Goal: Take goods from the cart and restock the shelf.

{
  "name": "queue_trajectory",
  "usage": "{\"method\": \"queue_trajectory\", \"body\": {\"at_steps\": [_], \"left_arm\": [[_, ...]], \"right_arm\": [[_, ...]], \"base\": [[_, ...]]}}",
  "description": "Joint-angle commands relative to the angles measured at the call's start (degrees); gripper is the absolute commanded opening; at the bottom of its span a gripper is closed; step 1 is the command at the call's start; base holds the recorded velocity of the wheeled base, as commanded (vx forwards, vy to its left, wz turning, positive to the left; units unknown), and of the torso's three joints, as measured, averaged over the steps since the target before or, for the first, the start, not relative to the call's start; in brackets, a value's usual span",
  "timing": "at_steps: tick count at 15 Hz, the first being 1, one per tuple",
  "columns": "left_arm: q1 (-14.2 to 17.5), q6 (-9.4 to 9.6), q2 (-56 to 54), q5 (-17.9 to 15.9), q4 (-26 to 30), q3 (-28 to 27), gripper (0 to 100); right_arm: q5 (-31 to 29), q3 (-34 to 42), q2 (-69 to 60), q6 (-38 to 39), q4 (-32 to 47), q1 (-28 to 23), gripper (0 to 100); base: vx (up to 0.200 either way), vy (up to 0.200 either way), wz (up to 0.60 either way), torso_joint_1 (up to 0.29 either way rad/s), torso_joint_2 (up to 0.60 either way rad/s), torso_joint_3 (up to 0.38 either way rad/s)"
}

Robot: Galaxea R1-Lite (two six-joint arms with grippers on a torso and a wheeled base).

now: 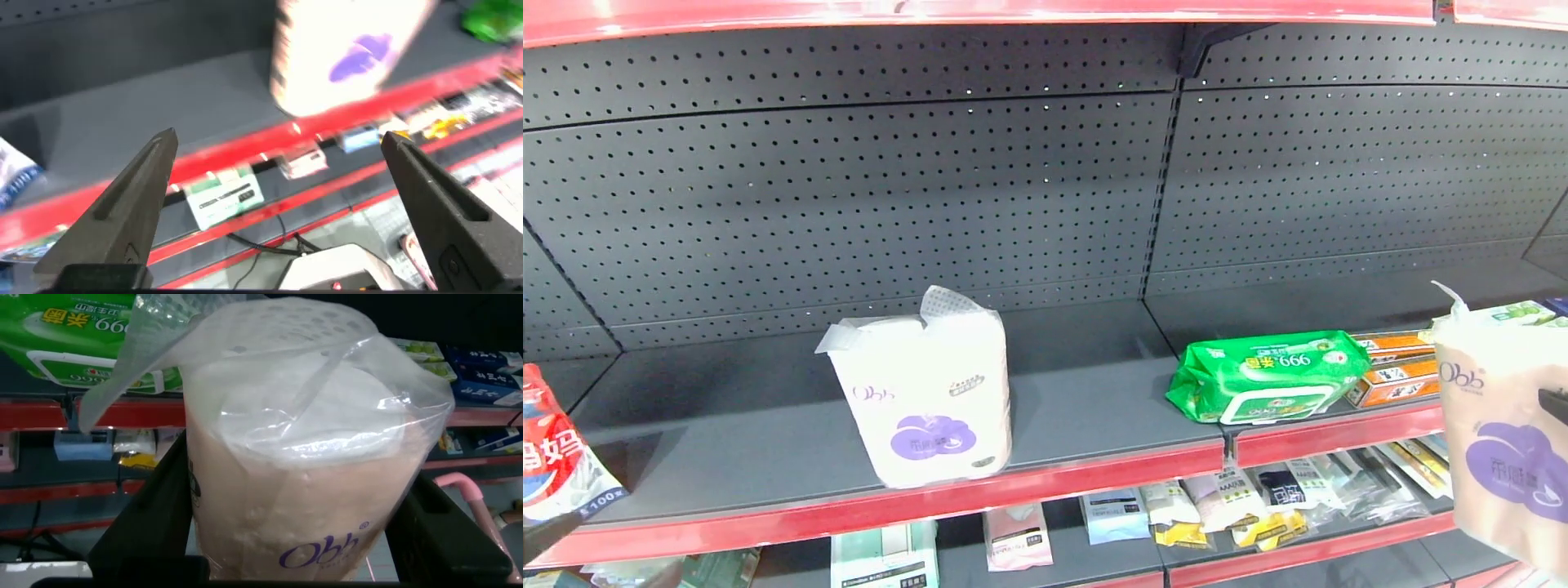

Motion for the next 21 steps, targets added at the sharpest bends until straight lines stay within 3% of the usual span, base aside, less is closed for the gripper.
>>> {"method": "queue_trajectory", "body": {"at_steps": [1,4,8,14,21], "left_arm": [[-0.61,0.60,-9.74,-0.34,2.15,0.54,100],[-0.61,1.13,-10.09,2.12,1.98,0.19,100],[-0.61,3.77,-11.50,2.12,2.06,0.36,100],[-0.70,3.86,-13.17,1.77,2.24,0.63,100],[-0.88,3.94,-16.86,1.50,2.15,4.76,100]], "right_arm": [[-0.08,0.17,-1.24,-0.13,-0.03,-0.12,0],[-0.08,0.25,-2.03,-0.04,-0.03,-0.30,0],[-0.08,0.17,-2.91,-0.30,-0.03,-0.39,0],[0.10,-1.42,-3.18,-0.48,0.05,1.28,0],[0.36,-3.88,-2.21,-4.78,0.05,6.47,0]], "base": [[0.000,0.000,0.00,0.000,0.00,0.000],[0.000,0.000,0.00,0.000,0.00,0.000],[0.000,0.000,0.00,0.000,0.00,0.000],[-0.167,0.000,0.00,0.008,0.00,-0.002],[0.000,0.000,0.00,0.000,0.00,0.000]]}}
